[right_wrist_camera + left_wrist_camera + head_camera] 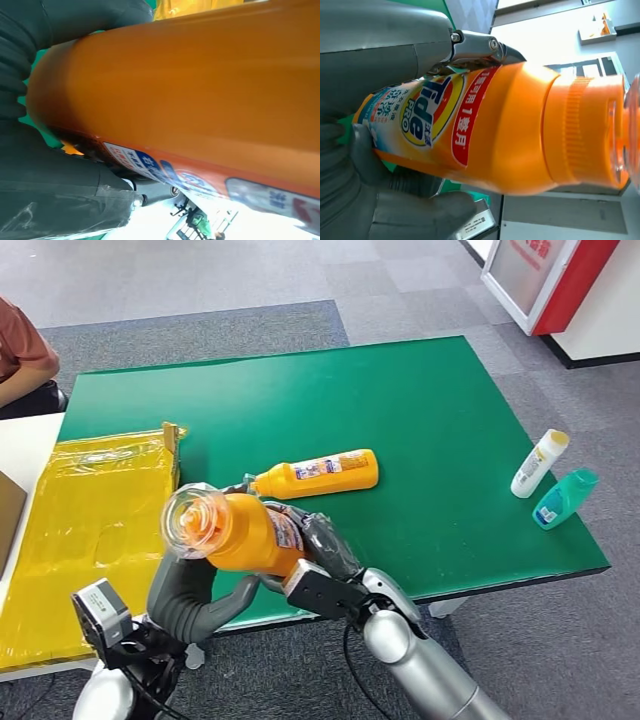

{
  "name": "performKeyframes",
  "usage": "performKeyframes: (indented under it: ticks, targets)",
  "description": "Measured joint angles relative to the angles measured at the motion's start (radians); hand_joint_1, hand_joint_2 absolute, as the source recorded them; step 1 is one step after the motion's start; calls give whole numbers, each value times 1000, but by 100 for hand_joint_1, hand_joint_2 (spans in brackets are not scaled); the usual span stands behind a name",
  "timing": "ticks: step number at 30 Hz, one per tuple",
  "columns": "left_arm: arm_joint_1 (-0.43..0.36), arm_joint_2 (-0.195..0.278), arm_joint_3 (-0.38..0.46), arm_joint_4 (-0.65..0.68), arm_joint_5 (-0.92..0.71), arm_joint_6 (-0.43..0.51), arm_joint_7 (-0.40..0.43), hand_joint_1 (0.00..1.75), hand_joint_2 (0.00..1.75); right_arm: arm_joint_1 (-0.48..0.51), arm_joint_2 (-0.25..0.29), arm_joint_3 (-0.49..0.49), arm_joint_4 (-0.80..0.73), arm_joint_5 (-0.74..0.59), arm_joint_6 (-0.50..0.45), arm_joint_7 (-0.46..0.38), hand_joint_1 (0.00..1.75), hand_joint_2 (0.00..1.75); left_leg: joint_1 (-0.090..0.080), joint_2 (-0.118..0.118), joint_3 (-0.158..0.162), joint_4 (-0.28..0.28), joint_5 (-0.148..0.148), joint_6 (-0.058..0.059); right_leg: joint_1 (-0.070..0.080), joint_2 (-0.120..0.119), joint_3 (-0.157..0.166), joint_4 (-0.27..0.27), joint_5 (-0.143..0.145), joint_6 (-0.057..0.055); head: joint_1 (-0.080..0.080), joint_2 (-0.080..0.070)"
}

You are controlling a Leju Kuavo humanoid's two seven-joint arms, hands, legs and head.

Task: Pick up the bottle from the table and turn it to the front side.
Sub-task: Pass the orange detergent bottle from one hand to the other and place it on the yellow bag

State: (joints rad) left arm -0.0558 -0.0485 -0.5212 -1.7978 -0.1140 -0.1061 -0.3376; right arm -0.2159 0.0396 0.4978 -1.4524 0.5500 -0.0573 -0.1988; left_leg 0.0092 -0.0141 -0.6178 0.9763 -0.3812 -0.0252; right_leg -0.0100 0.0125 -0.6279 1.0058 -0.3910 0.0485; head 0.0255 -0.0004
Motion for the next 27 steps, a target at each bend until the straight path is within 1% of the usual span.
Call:
performKeyframes:
  ticks: [10, 11, 14, 15, 20, 27]
  targets:
    - [3, -7, 11, 0, -3, 6, 3, 175, 175, 4, 7, 1, 2, 22, -4, 1, 175, 175, 0, 0, 0, 0, 0, 0, 0, 0, 0, 0, 0, 0, 0, 0]
    - [4, -8, 12, -1, -3, 6, 3, 175, 175, 5, 8, 1, 2, 24, -4, 2, 143, 175, 0, 0, 0, 0, 0, 0, 0, 0, 0, 0, 0, 0, 0, 0]
    - [8, -12, 14, -2, -3, 4, 3, 175, 175, 7, 11, 1, 2, 30, -4, 5, 12, 175, 0, 0, 0, 0, 0, 0, 0, 0, 0, 0, 0, 0, 0, 0]
    - [9, -14, 15, -2, -3, 3, 3, 175, 175, 7, 12, 1, 2, 33, -3, 8, 0, 175, 0, 0, 0, 0, 0, 0, 0, 0, 0, 0, 0, 0, 0, 0]
    - [17, -17, 13, -6, -7, 4, 2, 175, 175, 7, 13, 0, 9, 43, 2, 25, 0, 175, 0, 0, 0, 0, 0, 0, 0, 0, 0, 0, 0, 0, 0, 0]
    - [20, -16, 41, -17, -78, 57, 11, 175, 175, 14, 13, -19, 11, 58, -10, 43, 0, 175, 0, 0, 0, 0, 0, 0, 0, 0, 0, 0, 0, 0, 0, 0]
